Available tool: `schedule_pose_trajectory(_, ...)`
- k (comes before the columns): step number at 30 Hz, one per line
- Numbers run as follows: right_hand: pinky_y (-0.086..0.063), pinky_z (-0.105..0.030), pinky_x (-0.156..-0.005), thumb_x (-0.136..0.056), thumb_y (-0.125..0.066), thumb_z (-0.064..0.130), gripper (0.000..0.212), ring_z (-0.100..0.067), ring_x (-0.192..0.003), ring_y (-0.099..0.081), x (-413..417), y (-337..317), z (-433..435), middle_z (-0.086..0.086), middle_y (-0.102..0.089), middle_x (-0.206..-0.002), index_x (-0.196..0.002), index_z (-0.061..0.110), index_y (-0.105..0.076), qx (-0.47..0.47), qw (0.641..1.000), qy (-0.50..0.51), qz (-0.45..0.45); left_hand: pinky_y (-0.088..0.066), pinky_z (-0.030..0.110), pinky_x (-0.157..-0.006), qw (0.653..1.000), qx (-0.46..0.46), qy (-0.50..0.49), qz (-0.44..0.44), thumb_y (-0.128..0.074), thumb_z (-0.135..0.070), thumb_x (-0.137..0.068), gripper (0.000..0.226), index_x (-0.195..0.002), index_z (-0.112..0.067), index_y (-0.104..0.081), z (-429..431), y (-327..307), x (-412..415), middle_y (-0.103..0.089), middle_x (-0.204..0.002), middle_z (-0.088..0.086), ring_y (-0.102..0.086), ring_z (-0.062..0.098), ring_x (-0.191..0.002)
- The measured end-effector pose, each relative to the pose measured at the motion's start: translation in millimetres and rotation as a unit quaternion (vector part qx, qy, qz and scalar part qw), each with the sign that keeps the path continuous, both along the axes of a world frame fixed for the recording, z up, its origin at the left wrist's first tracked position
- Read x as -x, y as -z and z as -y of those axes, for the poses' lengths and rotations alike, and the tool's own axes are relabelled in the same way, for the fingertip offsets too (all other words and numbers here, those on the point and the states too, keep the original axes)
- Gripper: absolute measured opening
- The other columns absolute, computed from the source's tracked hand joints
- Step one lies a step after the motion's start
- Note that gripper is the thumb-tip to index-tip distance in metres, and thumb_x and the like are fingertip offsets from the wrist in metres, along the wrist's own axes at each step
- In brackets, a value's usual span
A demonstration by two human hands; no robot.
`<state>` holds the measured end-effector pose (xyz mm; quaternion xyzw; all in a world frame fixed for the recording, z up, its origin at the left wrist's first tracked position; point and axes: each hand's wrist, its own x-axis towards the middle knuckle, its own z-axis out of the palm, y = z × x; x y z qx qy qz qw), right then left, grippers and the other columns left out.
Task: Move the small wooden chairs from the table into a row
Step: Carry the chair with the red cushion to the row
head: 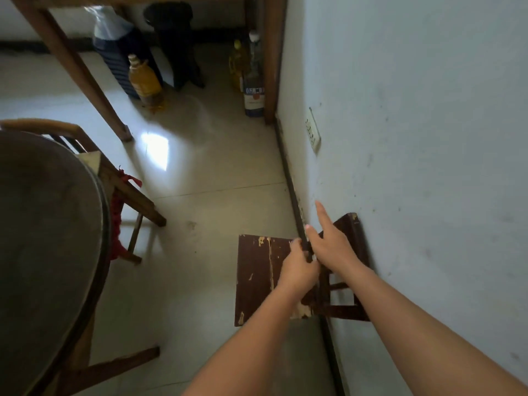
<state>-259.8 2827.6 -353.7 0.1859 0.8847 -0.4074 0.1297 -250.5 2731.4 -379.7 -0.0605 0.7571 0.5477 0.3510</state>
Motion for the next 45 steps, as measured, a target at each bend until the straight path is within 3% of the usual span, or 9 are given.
schedule_pose_trajectory(2,-0.024,-0.044,-0.115,-0.100,-0.038,0.039,0.062,-0.025,-0.143,-0.027,10.8,-28.7,12.1,-0.004,-0.022,-0.159,-0.151,0.037,-0.004,0.051,0.998,0.020,-0.019,-0.050,0.023,-0.079,0.998,0.008,-0.057,-0.021,-0.055,-0.013,-0.089,0.070,-0.148,-0.024,-0.018,37.8,-21.6,19.8,-0.052,-0.133,0.005,-0.056,0.011,-0.105)
schedule_pose_trajectory(7,-0.029,-0.040,-0.111,-0.099,-0.038,0.042,0.056,-0.020,-0.141,-0.031,49.2,-115.4,58.1,-0.001,-0.030,-0.156,-0.150,0.037,-0.017,0.183,0.978,0.080,-0.064,-0.043,0.003,-0.051,0.979,0.005,-0.170,-0.113,-0.056,-0.010,-0.090,0.069,-0.147,-0.025,-0.021,145.8,-119.5,75.7,-0.052,-0.133,0.009,-0.052,-0.001,-0.074)
schedule_pose_trajectory(12,-0.034,-0.051,-0.111,-0.098,-0.039,0.044,0.051,-0.021,-0.138,-0.036,98.5,-182.8,119.8,0.002,-0.034,-0.154,-0.147,0.037,-0.028,0.227,0.968,0.066,-0.084,-0.042,0.036,-0.096,0.958,-0.032,-0.246,-0.143,-0.057,-0.017,-0.091,0.067,-0.147,-0.029,-0.021,241.5,-205.0,109.3,-0.050,-0.138,0.007,-0.051,0.021,-0.119)
schedule_pose_trajectory(18,-0.047,-0.035,-0.080,-0.099,-0.039,0.042,0.042,-0.018,-0.116,-0.053,172.1,-216.4,205.8,0.000,-0.051,-0.137,-0.140,0.037,-0.042,0.290,0.954,0.051,-0.062,-0.036,0.044,-0.107,0.940,-0.064,-0.278,-0.189,-0.053,-0.026,-0.093,0.063,-0.147,-0.032,-0.020,339.9,-252.4,161.7,-0.045,-0.144,0.007,-0.045,0.024,-0.129)
schedule_pose_trajectory(23,-0.045,-0.036,-0.083,-0.098,-0.040,0.044,0.041,-0.016,-0.107,-0.054,231.4,-235.2,264.7,0.000,-0.054,-0.132,-0.138,0.036,-0.045,0.300,0.952,0.020,-0.050,-0.036,0.036,-0.100,0.930,-0.065,-0.307,-0.193,-0.051,-0.027,-0.095,0.061,-0.147,-0.031,-0.020,394.0,-269.2,208.3,-0.042,-0.146,0.008,-0.042,0.024,-0.132)
schedule_pose_trajectory(32,-0.041,-0.044,-0.100,-0.099,-0.038,0.044,0.048,-0.031,-0.133,-0.043,353.7,-254.5,348.2,-0.005,-0.038,-0.151,-0.145,0.035,-0.033,0.300,0.948,-0.087,-0.065,-0.030,0.050,-0.112,0.914,-0.061,-0.365,-0.166,-0.045,-0.030,-0.096,0.056,-0.146,-0.035,-0.019,461.3,-267.7,289.7,-0.046,-0.132,-0.002,-0.041,0.028,-0.132)
schedule_pose_trajectory(37,-0.040,-0.044,-0.102,-0.098,-0.038,0.046,0.047,-0.031,-0.134,-0.042,452.9,-242.2,375.0,-0.003,-0.037,-0.152,-0.144,0.038,-0.033,0.300,0.942,-0.144,-0.043,-0.034,0.052,-0.108,0.877,-0.053,-0.447,-0.166,-0.049,-0.027,-0.091,0.063,-0.147,-0.029,-0.021,486.9,-249.1,364.7,-0.037,-0.148,0.010,-0.038,0.032,-0.135)
schedule_pose_trajectory(43,-0.043,-0.039,-0.093,-0.096,-0.040,0.048,0.049,-0.025,-0.126,-0.049,593.7,-213.7,410.7,-0.002,-0.043,-0.148,-0.144,0.038,-0.035,0.270,0.932,-0.242,0.015,-0.040,0.032,-0.085,0.850,-0.030,-0.511,-0.128,-0.040,-0.033,-0.095,0.057,-0.147,-0.036,-0.017,491.2,-215.9,466.9,-0.049,-0.103,-0.007,-0.051,0.019,-0.110)
schedule_pose_trajectory(45,-0.043,-0.039,-0.093,-0.095,-0.041,0.049,0.051,-0.024,-0.124,-0.050,631.7,-205.3,424.9,-0.003,-0.043,-0.148,-0.144,0.037,-0.034,0.259,0.923,-0.282,0.048,-0.043,0.033,-0.081,0.830,-0.018,-0.546,-0.112,-0.040,-0.031,-0.094,0.058,-0.148,-0.034,-0.016,491.5,-204.4,491.6,-0.049,-0.106,-0.004,-0.052,0.016,-0.101)
